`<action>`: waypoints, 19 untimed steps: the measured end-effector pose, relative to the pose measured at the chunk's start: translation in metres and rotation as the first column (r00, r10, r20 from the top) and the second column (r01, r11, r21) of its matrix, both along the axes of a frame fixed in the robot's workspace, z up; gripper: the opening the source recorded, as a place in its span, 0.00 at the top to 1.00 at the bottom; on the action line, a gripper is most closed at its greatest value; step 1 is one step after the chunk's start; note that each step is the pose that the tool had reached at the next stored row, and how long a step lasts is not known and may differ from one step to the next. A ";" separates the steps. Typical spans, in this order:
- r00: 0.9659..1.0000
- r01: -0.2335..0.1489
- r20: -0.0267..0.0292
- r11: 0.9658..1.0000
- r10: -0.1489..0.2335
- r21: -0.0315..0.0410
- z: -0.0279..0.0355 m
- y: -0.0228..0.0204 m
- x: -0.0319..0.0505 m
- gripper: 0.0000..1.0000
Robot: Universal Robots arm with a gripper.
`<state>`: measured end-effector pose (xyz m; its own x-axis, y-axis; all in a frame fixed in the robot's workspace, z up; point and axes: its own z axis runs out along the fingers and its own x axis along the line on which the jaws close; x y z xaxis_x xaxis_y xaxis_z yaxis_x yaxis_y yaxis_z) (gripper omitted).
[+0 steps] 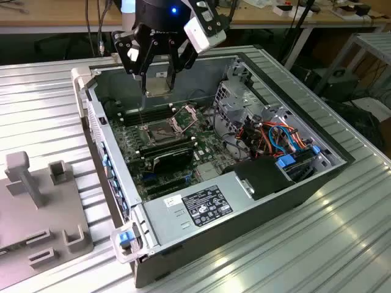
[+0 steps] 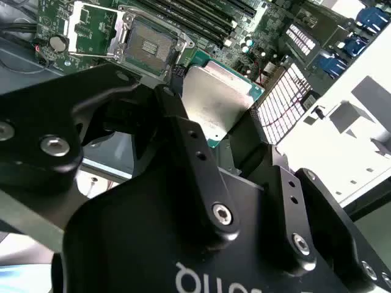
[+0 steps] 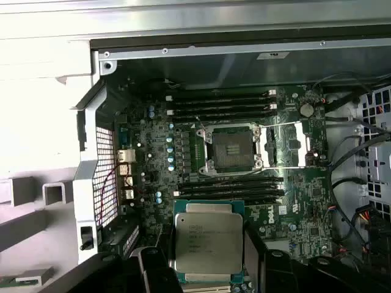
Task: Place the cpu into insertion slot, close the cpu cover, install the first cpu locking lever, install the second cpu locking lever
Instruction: 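Place the cpu into insertion slot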
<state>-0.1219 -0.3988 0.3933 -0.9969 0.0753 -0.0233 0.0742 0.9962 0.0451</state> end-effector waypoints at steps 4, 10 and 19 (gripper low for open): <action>1.000 0.000 0.000 1.000 0.000 0.000 0.0000 0.0007 0.0015 0.45; 1.000 0.000 0.000 1.000 0.000 0.000 -0.0005 0.0037 0.0065 0.45; 1.000 0.000 0.000 1.000 0.000 0.000 -0.0006 0.0043 0.0082 0.45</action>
<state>-0.1137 -0.3945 0.3927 -0.9969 0.0753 -0.0233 0.0742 0.9962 0.0450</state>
